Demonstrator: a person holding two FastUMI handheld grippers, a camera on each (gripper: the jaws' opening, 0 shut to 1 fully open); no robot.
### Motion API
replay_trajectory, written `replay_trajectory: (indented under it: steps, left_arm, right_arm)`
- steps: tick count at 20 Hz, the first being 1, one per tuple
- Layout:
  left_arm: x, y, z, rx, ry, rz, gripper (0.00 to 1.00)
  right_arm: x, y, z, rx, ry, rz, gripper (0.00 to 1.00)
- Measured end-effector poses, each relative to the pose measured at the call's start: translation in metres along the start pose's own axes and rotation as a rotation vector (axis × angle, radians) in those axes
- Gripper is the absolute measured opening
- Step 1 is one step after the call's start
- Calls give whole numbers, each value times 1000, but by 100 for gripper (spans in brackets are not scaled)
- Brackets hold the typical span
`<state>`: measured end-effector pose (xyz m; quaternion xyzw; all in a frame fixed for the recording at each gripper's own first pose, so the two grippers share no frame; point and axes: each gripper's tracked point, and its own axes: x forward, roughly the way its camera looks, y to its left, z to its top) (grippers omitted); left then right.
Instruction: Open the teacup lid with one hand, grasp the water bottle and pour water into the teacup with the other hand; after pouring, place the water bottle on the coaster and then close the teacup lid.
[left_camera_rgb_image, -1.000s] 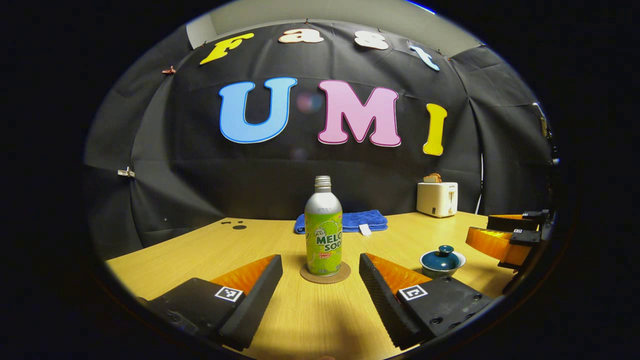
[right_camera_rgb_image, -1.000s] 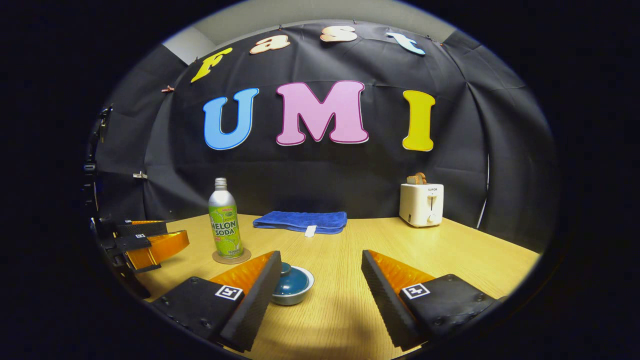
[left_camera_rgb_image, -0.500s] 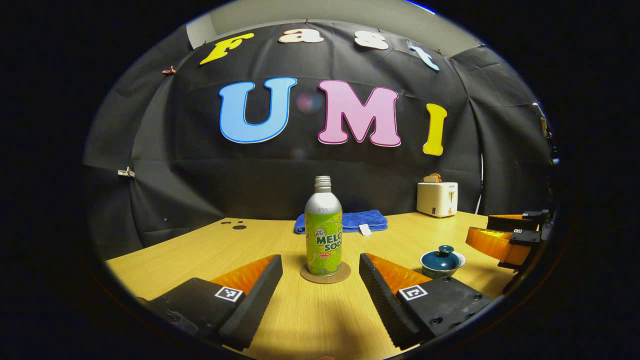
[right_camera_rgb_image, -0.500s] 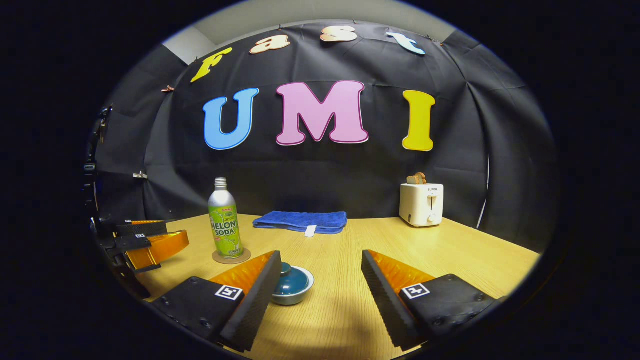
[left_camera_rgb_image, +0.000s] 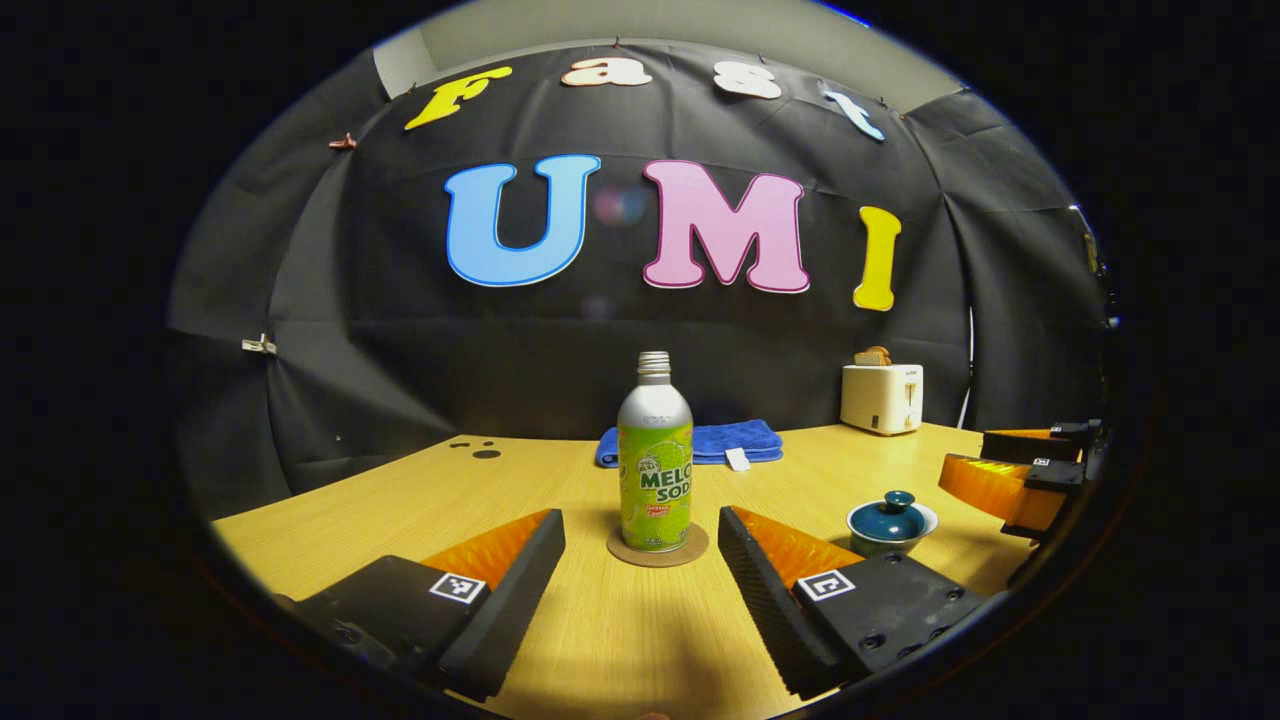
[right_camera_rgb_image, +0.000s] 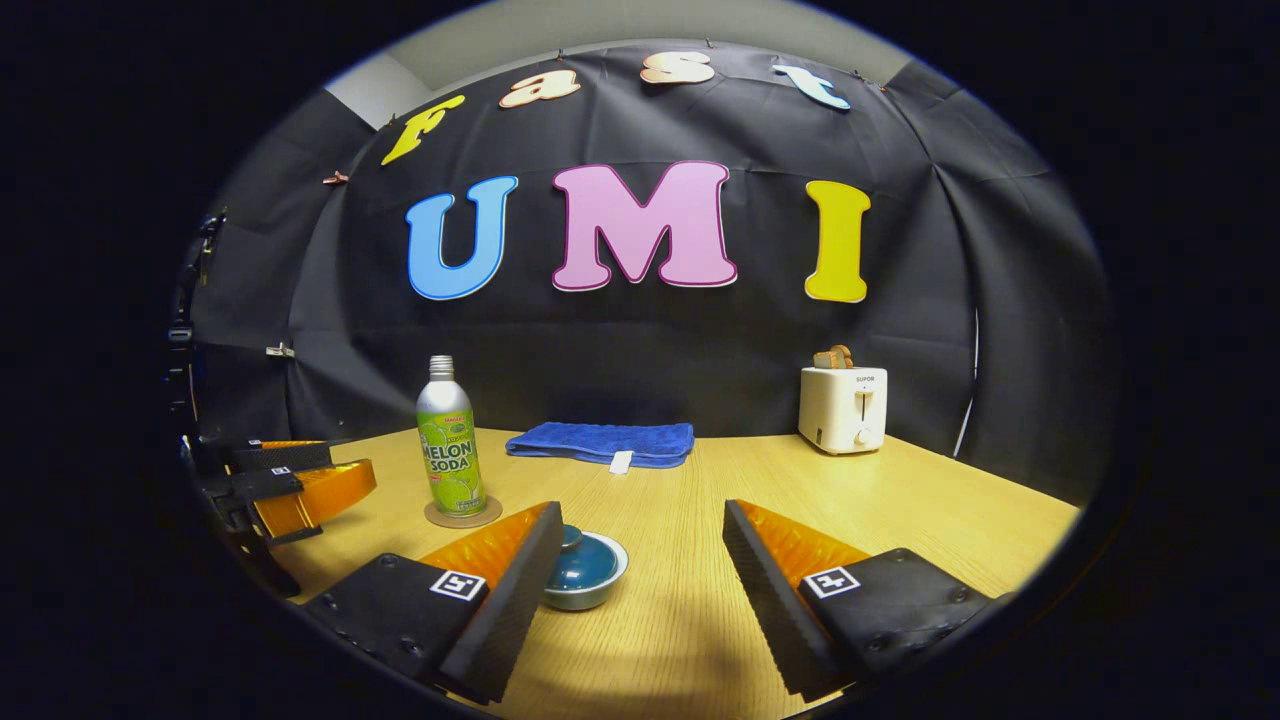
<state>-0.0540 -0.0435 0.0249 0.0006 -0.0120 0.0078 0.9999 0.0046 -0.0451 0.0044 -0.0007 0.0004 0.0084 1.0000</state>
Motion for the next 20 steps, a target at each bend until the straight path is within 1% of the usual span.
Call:
replay_trajectory:
  steps: [4,9,20]
  left_arm:
    - [-1,-4,0,0,0,-9,97]
    - [-1,-3,0,0,1,6,97]
    - [-2,-13,0,0,1,1,97]
  right_arm:
    - [0,0,0,0,0,0,99]
    - [0,0,0,0,0,0,99]
    - [0,0,0,0,0,0,99]
